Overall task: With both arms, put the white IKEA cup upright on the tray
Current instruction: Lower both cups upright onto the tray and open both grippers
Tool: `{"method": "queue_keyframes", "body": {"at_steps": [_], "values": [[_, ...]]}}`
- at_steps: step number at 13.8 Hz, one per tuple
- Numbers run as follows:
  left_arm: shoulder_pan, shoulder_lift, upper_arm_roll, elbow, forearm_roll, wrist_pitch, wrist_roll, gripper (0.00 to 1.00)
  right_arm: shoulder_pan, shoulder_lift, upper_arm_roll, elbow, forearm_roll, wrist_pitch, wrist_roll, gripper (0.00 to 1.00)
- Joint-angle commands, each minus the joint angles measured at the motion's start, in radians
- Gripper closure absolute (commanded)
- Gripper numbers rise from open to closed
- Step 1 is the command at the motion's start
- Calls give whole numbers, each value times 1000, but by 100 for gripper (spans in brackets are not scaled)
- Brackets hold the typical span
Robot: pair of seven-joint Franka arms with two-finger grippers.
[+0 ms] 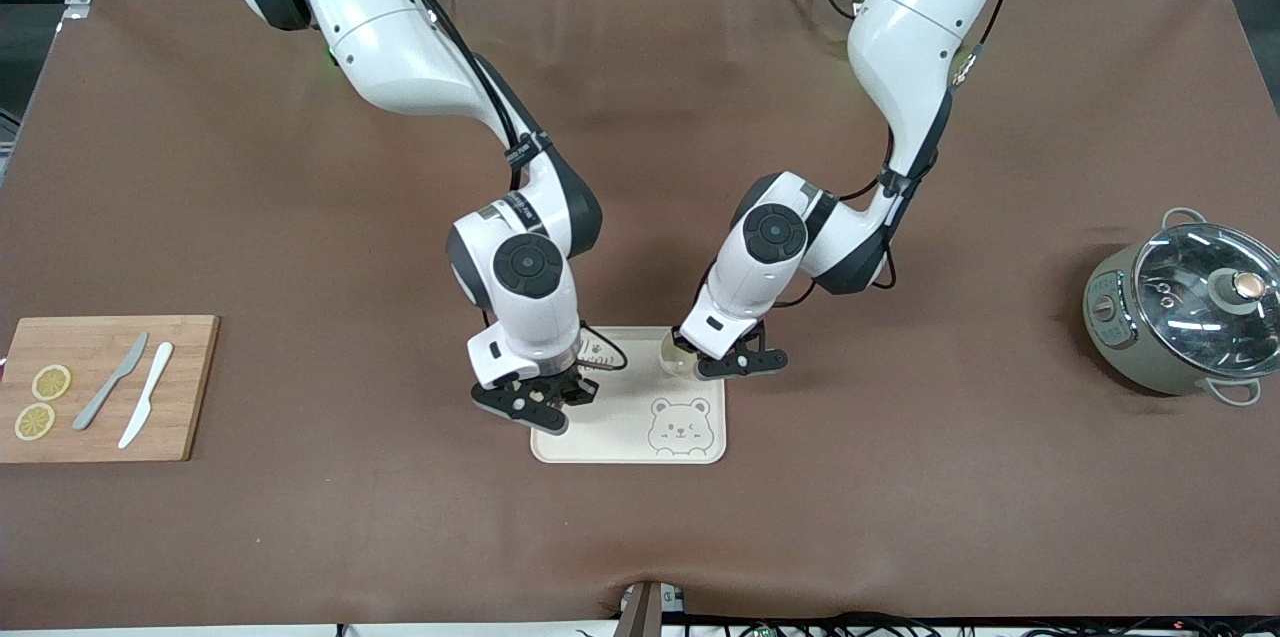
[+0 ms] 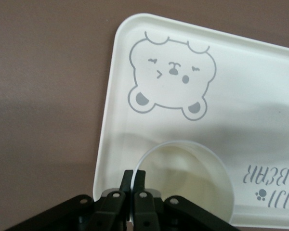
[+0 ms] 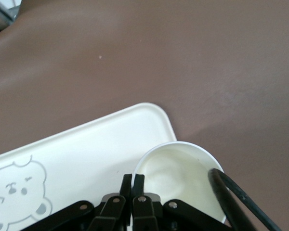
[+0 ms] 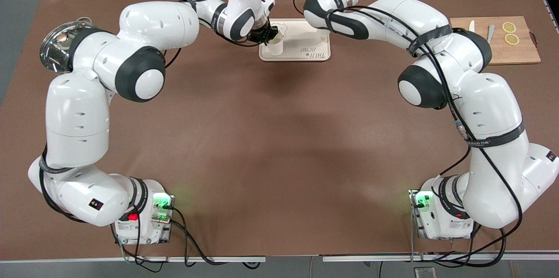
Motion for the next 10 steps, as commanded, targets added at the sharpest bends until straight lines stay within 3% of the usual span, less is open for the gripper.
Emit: {"method": "queue_keyframes", "body": {"at_steps": [1, 5, 6, 7, 8, 10], "values": [[-67, -1, 86, 17, 30, -13, -39, 100, 29, 34, -15, 38, -22, -9, 33, 100], [-86, 2, 117, 18, 30, -11, -42, 100, 46, 56, -15, 38, -22, 3, 53, 100], [-84, 2, 119, 17, 32, -10, -37, 1, 48, 57, -15, 38, -22, 5, 53, 100], [-89, 5, 123, 18, 43, -8, -42, 0, 46, 57, -15, 38, -22, 5, 53, 100], [-86, -2, 126, 18, 49, -10, -46, 0, 46, 57, -15, 38, -21, 5, 53, 90], [-75, -28, 126, 17, 47, -17, -98, 0, 46, 57, -13, 38, -21, 5, 51, 50]]}}
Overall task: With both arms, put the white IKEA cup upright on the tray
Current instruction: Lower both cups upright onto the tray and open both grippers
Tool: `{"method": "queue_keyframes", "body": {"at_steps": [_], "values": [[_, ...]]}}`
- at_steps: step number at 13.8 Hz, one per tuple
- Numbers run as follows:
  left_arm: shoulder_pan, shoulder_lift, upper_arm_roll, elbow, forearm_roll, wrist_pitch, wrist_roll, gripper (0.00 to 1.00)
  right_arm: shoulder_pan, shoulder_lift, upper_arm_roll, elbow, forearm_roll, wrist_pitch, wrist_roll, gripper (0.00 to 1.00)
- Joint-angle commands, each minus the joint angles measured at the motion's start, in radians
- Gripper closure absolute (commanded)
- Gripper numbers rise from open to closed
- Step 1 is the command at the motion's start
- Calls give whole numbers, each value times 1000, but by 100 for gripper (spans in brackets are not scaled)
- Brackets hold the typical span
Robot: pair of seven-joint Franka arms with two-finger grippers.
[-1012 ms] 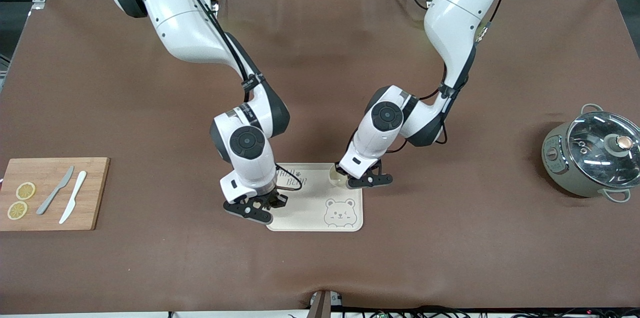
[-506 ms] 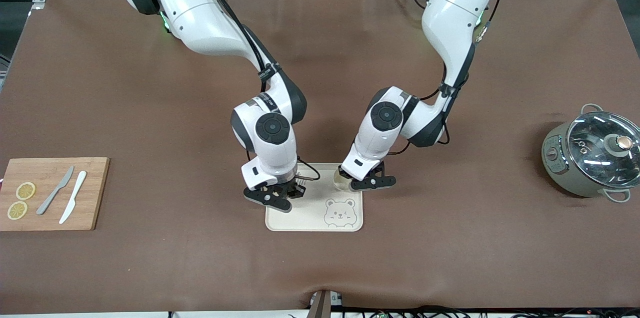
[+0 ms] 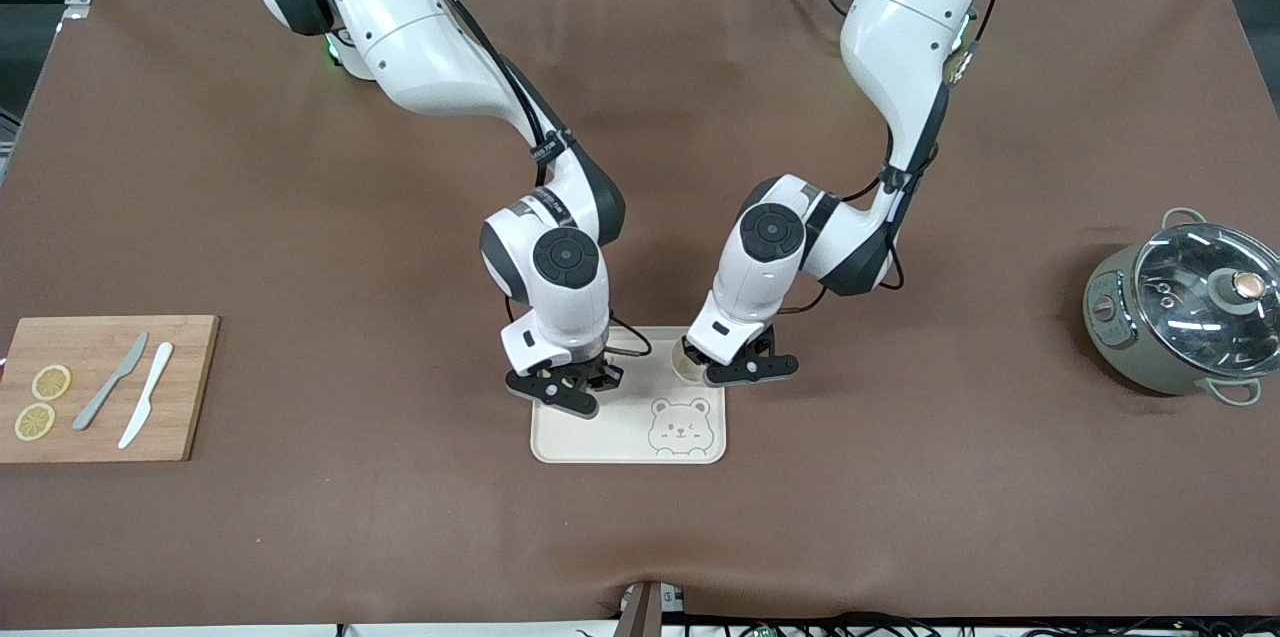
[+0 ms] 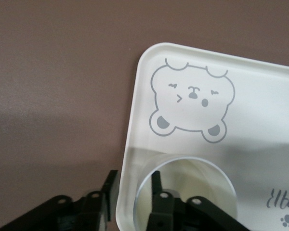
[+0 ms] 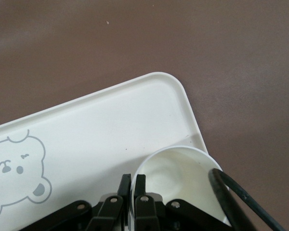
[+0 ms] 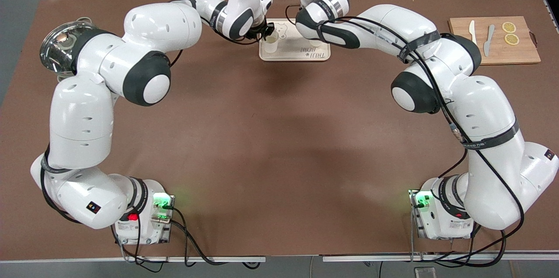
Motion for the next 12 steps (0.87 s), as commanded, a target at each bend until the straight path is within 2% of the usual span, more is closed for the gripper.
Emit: {"method": "queue_keyframes", "body": {"at_steps": [1, 3, 5, 6, 10, 12], "values": [[9, -51, 14, 5, 31, -40, -71, 0, 6, 16, -9, 34, -20, -6, 24, 41], [21, -112, 15, 31, 36, -214, -56, 0, -4, 11, -9, 34, -20, -7, 20, 24], [83, -161, 8, 78, 31, -399, 45, 0, -14, 0, -11, 34, -17, -15, 12, 14], [115, -193, 8, 85, 18, -445, 123, 0, -20, -4, -11, 36, -17, -18, 12, 10], [273, -230, 12, 79, -16, -482, 367, 0, -66, -35, 3, 36, -7, -30, -9, 0], [378, -229, 11, 71, -6, -482, 563, 0, -112, -47, 43, 48, 4, -61, -43, 0]]}}
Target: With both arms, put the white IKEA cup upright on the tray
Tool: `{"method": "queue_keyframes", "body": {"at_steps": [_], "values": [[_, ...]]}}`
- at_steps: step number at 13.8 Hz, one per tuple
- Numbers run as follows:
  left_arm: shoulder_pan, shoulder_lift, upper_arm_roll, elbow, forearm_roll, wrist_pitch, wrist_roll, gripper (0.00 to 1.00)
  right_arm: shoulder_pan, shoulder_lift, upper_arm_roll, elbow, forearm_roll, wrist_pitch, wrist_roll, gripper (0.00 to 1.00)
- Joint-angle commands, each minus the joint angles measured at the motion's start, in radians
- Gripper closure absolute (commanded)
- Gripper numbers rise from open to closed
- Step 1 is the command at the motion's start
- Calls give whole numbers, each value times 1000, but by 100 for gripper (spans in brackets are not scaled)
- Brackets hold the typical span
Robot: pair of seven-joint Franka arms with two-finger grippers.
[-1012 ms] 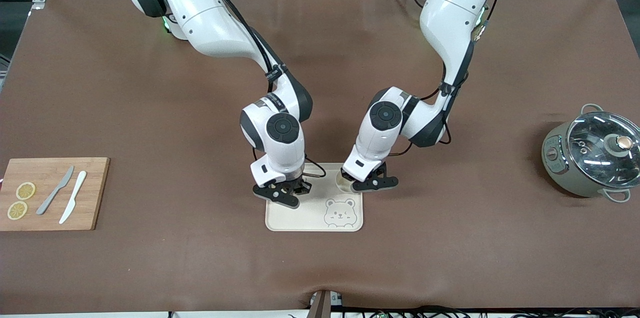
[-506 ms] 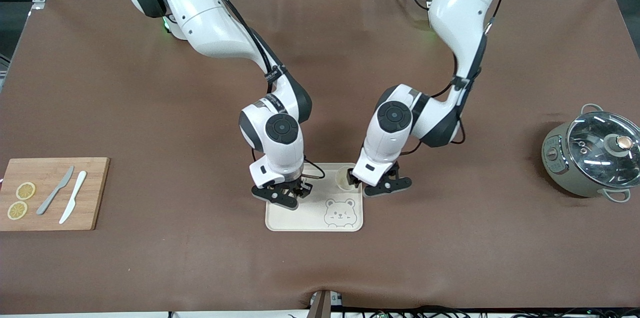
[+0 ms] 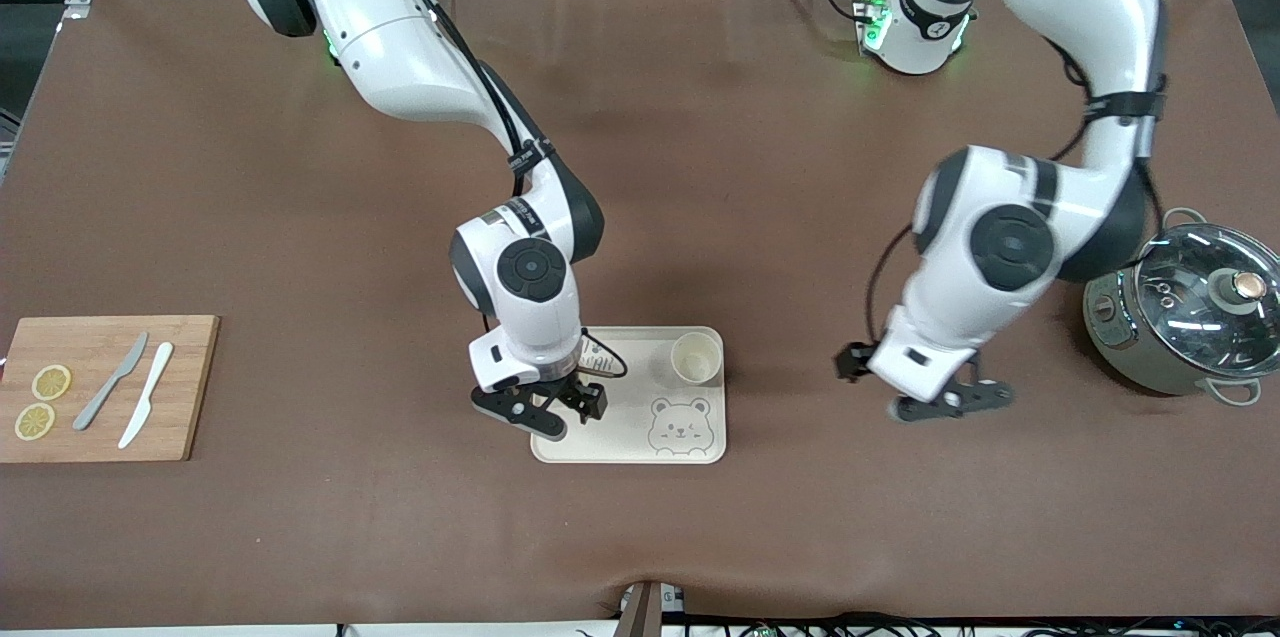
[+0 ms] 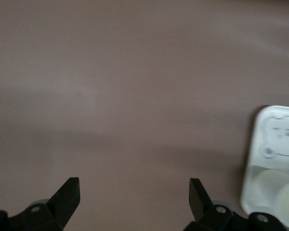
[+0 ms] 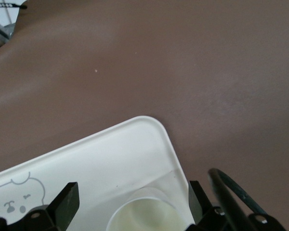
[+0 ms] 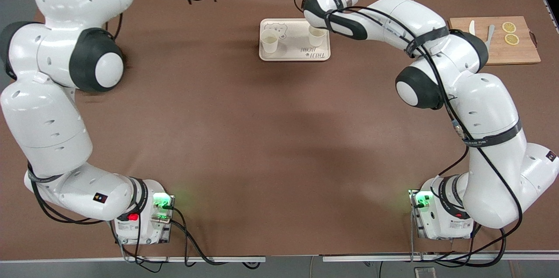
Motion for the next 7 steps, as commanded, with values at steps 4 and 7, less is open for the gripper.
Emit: {"method": "queue_keyframes", "body": {"at_steps": [4, 7], "values": [[222, -17, -17, -12, -61, 9, 433, 0, -242, -61, 221, 52, 8, -147, -155, 0], [212, -146, -18, -44, -83, -38, 370, 0, -328, -93, 251, 54, 10, -207, -304, 0]]}}
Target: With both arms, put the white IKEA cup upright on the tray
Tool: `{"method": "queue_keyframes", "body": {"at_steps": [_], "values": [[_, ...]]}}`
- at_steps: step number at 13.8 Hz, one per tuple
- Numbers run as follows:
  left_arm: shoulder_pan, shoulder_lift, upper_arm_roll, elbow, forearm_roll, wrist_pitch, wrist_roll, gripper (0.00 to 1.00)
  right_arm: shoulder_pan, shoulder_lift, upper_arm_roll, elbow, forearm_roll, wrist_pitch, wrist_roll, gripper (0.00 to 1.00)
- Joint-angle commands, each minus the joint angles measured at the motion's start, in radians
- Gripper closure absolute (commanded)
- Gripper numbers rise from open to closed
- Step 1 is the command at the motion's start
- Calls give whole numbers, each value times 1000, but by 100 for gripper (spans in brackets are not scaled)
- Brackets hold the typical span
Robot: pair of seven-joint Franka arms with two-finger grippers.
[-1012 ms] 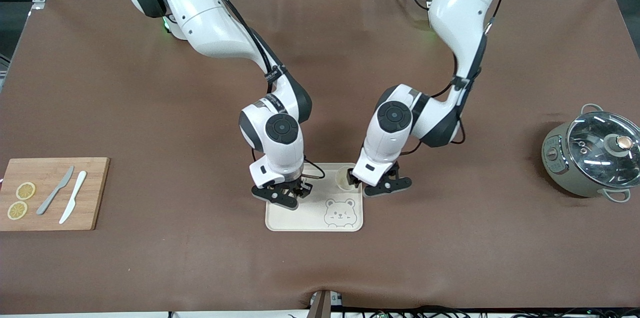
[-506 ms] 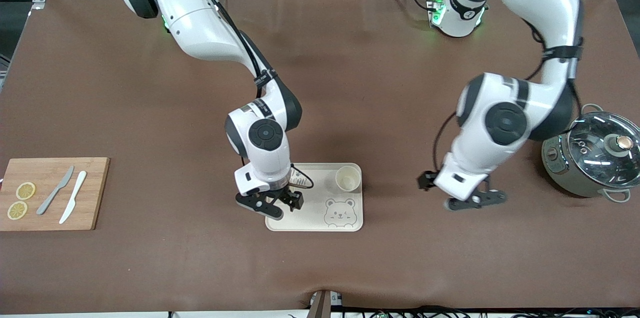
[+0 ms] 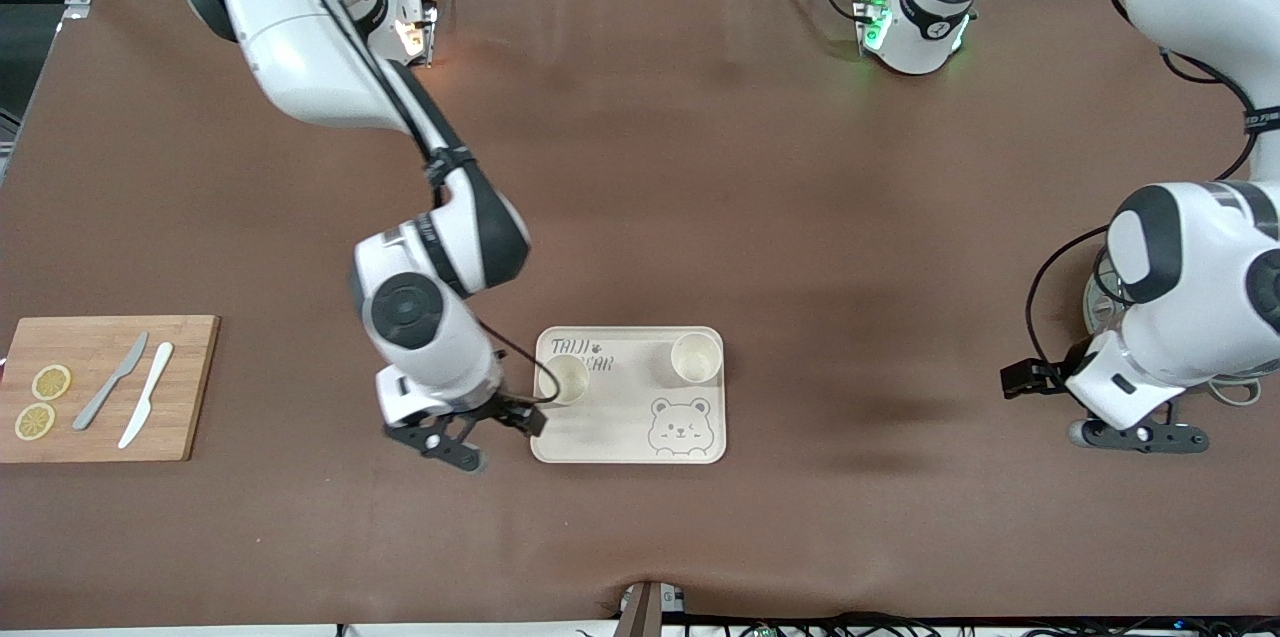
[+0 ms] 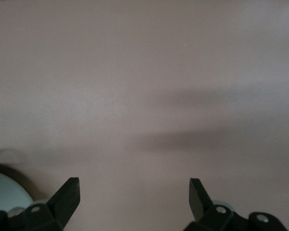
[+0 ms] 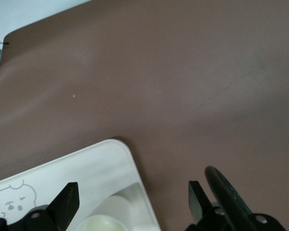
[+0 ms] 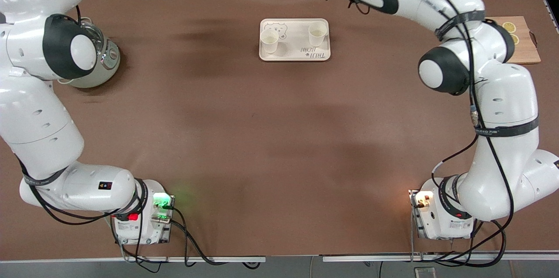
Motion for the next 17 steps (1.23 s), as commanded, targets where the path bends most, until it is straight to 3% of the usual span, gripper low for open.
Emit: {"method": "queue_keyframes", "body": {"at_steps": [1, 8, 11, 13, 17], "values": [[-25, -170, -20, -59, -9, -76, -56, 0, -78, -36, 42, -7, 8, -56, -141, 0], [-25, -459, -158, -87, 53, -437, -149, 0, -207, -148, 39, -19, 16, -199, -424, 0], [-25, -552, -180, -165, 59, -462, -143, 0, -262, -202, 38, -28, 16, -294, -527, 0], [-23, -562, -173, -173, 57, -454, -133, 0, -294, -248, 38, -48, 16, -340, -584, 0], [-14, -570, -166, -199, 44, -416, -138, 0, -357, -387, 38, -194, 16, -332, -624, 0]]}}
